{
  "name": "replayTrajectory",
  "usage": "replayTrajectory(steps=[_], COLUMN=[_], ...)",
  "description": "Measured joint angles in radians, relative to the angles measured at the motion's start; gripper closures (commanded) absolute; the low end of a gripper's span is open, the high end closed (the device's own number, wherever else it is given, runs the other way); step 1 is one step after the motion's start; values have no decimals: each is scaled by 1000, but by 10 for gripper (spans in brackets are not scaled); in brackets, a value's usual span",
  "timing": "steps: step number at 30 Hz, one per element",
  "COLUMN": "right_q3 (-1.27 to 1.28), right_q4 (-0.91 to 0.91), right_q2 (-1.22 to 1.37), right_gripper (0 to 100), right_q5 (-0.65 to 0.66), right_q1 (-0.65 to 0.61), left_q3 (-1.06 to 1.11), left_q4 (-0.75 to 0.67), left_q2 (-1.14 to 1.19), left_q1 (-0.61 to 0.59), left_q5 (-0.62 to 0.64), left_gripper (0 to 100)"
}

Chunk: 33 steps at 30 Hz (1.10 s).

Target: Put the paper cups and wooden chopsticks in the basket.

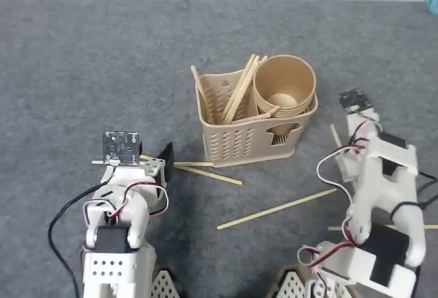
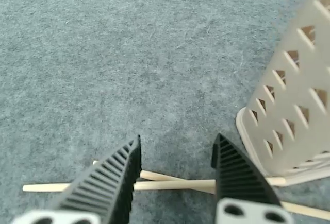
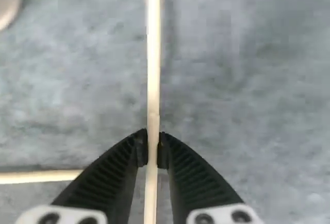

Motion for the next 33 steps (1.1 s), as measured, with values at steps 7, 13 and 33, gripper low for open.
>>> replayTrajectory(steps=[7, 13, 33], right_q3=[-37, -37, -399], right_q4=[0, -2, -3], right_q2=[-58, -183, 215], right_gripper=[991, 991, 827], right_q5=[0, 0, 2], right_q1=[78, 175, 482], left_q3=[0, 0, 0], left_q4=[0, 0, 0], left_q2=[0, 0, 0], left_q1=[0, 0, 0], left_q5=[-2, -2, -2], left_gripper=[791, 791, 791])
